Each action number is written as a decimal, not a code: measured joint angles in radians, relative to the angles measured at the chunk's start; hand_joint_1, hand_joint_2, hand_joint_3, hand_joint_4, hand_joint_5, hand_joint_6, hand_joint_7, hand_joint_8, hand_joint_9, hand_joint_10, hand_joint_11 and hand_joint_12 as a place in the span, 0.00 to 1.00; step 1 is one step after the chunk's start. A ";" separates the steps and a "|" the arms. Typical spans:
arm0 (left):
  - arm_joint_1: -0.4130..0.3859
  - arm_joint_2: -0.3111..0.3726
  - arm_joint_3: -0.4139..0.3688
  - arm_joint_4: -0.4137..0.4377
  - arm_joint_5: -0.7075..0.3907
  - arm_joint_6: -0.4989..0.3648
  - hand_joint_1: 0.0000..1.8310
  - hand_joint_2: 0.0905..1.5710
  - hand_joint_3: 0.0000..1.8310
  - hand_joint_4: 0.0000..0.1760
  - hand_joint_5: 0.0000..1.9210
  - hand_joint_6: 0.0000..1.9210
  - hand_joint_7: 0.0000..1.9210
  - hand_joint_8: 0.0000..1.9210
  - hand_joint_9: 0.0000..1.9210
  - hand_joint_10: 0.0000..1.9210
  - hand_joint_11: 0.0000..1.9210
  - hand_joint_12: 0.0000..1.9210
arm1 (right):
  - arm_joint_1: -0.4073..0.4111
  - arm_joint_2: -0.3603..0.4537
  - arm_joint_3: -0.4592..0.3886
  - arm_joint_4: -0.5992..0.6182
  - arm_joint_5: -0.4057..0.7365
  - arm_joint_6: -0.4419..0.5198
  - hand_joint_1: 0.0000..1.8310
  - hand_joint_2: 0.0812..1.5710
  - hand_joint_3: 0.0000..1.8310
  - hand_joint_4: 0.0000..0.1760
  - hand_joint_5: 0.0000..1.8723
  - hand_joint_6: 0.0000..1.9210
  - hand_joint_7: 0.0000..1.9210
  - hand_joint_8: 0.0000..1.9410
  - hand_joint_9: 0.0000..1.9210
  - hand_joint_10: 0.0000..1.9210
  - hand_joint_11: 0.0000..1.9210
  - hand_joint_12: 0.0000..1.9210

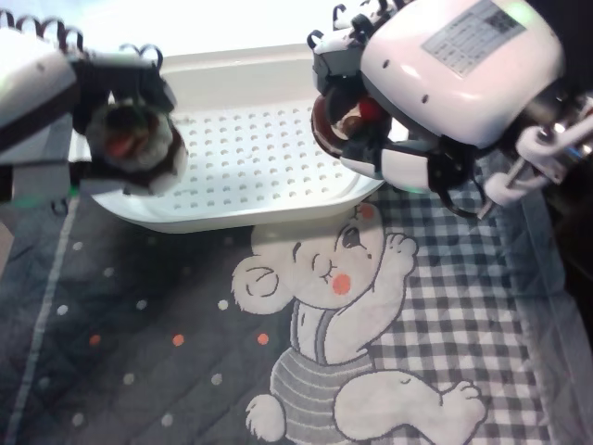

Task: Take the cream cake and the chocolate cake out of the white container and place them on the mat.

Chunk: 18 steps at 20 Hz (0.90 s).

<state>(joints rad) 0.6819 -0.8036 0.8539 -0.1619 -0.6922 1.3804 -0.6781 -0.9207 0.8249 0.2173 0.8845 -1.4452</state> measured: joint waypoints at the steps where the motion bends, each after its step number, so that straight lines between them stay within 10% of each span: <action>1: 0.020 0.012 -0.020 0.007 -0.013 -0.001 0.65 0.75 0.00 0.00 0.40 0.64 0.46 0.64 0.49 0.43 0.42 0.68 | -0.014 0.009 -0.013 0.001 0.023 0.000 0.68 0.69 0.00 0.00 0.50 0.50 0.53 0.56 0.35 0.71 0.27 0.92; 2: 0.038 0.027 -0.043 0.010 -0.018 -0.002 0.72 0.73 0.00 0.00 0.40 0.61 0.45 0.60 0.49 0.61 0.44 0.66 | -0.037 0.018 -0.030 0.003 0.048 0.000 0.68 0.69 0.00 0.00 0.49 0.53 0.55 0.52 0.35 0.67 0.26 0.90; 9: 0.215 0.076 -0.174 0.014 -0.098 -0.036 0.73 0.78 0.00 0.00 0.33 0.66 0.37 0.71 0.39 0.82 0.33 0.76 | -0.245 0.056 -0.127 0.036 0.136 0.058 0.69 0.67 0.00 0.00 0.55 0.43 0.58 0.47 0.38 0.64 0.26 0.89; 18: 0.413 0.008 -0.186 -0.067 -0.150 -0.200 0.73 0.78 0.00 0.00 0.33 0.63 0.40 0.72 0.38 0.83 0.35 0.81 | -0.409 -0.003 -0.167 0.099 0.165 0.187 0.69 0.70 0.00 0.00 0.54 0.37 0.48 0.69 0.31 0.79 0.19 0.98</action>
<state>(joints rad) 1.0946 -0.7952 0.6678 -0.2287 -0.8425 1.1809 -1.0866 -0.9234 0.6575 0.3161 1.0496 -1.2583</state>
